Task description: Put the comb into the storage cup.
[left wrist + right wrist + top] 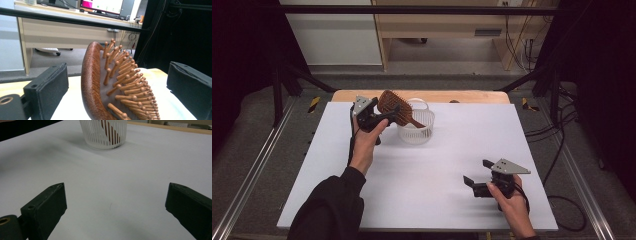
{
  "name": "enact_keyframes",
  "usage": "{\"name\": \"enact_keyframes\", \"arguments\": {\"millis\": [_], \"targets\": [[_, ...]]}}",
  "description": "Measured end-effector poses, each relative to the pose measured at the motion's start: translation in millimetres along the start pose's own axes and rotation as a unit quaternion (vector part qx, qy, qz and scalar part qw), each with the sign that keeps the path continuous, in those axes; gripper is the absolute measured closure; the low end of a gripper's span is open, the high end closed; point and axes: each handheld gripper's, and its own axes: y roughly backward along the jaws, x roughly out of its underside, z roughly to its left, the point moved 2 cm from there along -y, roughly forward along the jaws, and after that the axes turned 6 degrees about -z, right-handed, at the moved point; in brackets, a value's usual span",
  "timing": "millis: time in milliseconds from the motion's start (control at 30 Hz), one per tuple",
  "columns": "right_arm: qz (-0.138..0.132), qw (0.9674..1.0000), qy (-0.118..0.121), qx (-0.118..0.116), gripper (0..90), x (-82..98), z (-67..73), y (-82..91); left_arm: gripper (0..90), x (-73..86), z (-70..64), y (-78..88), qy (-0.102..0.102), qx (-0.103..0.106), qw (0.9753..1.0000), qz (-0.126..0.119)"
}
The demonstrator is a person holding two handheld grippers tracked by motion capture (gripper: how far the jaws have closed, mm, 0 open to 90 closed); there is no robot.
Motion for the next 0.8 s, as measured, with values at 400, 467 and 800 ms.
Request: {"name": "enact_keyframes", "arguments": {"millis": [400,467,800], "targets": [[-0.003,1.0,0.002,0.0,3.9,-0.5,0.3,0.7,3.7,-8.1,-2.8,7.9,-0.009,-0.001,0.9998,-0.016],[-0.003,1.0,0.002,0.0,3.9,-0.6,0.5,0.8,3.7,-9.5,-3.0,9.7,-0.011,0.0,0.9998,-0.019],[-0.002,1.0,0.001,0.001,3.9,-0.7,0.8,0.8,3.5,-15.5,-6.0,20.0,-0.032,0.002,0.9991,-0.028]]}}
